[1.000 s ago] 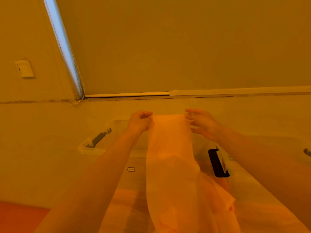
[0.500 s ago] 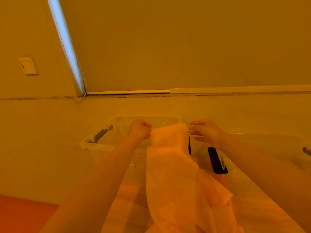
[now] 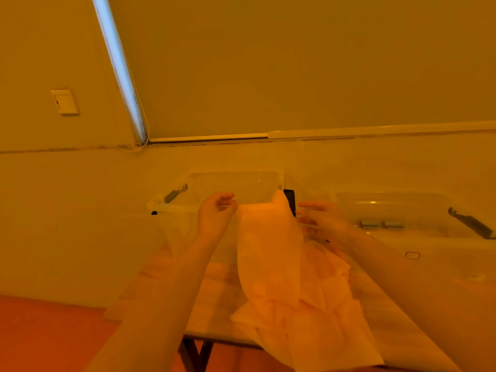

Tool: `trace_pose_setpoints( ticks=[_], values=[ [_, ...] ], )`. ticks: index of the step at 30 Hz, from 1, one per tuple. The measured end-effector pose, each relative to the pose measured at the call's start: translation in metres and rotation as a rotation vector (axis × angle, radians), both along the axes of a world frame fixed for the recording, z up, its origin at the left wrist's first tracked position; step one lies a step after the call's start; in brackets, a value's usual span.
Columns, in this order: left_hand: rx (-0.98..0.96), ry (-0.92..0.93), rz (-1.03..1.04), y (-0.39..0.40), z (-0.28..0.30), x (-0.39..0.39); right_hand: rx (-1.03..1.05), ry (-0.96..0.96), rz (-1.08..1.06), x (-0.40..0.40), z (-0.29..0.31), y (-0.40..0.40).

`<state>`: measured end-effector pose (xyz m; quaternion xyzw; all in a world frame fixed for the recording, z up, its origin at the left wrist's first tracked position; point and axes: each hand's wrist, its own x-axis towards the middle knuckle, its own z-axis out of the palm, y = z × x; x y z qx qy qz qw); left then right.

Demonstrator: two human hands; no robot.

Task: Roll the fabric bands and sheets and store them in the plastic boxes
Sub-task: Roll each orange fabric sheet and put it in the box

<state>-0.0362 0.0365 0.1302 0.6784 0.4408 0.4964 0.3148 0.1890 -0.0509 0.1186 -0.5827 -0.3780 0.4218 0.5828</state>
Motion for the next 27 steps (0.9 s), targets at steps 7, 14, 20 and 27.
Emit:
trace_pose_setpoints(
  ticks=[7,14,20,27],
  values=[
    [-0.147,0.012,0.015,-0.04,-0.054,-0.012,-0.02,-0.01,-0.017,-0.021,-0.045,-0.028],
    [-0.235,0.1,-0.108,-0.067,-0.083,-0.016,-0.094,-0.126,0.037,-0.04,-0.069,-0.043],
    [-0.29,-0.007,-0.073,-0.071,-0.092,-0.016,-0.123,-0.036,0.022,-0.046,-0.075,-0.049],
    [-0.458,0.002,-0.171,-0.079,-0.099,-0.015,-0.155,-0.148,0.056,-0.056,-0.086,-0.057]
  ],
)
